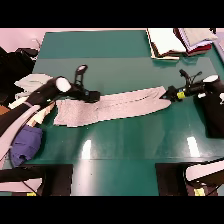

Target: Fold the shirts.

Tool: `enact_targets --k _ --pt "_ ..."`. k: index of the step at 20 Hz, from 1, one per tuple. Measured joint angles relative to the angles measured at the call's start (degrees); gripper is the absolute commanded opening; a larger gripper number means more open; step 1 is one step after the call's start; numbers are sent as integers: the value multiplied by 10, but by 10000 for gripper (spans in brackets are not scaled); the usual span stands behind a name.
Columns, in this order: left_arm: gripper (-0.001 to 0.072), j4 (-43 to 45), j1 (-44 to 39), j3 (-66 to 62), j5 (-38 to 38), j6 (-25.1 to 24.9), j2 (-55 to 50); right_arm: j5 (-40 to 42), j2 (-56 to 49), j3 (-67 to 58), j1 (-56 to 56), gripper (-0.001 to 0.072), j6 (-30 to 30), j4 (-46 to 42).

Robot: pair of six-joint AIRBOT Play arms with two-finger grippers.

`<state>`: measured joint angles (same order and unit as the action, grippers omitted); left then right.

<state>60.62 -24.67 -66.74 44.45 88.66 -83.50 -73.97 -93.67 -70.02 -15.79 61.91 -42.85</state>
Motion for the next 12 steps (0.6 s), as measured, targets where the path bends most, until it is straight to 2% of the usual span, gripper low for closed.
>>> enact_targets --k 6,12 --pt "20 -19 -56 -100 -12 0 -121 -34 98 -106 67 13 34 8" --pt "20 -42 -69 -131 -19 0 -169 -45 147 -189 162 13 81 11"
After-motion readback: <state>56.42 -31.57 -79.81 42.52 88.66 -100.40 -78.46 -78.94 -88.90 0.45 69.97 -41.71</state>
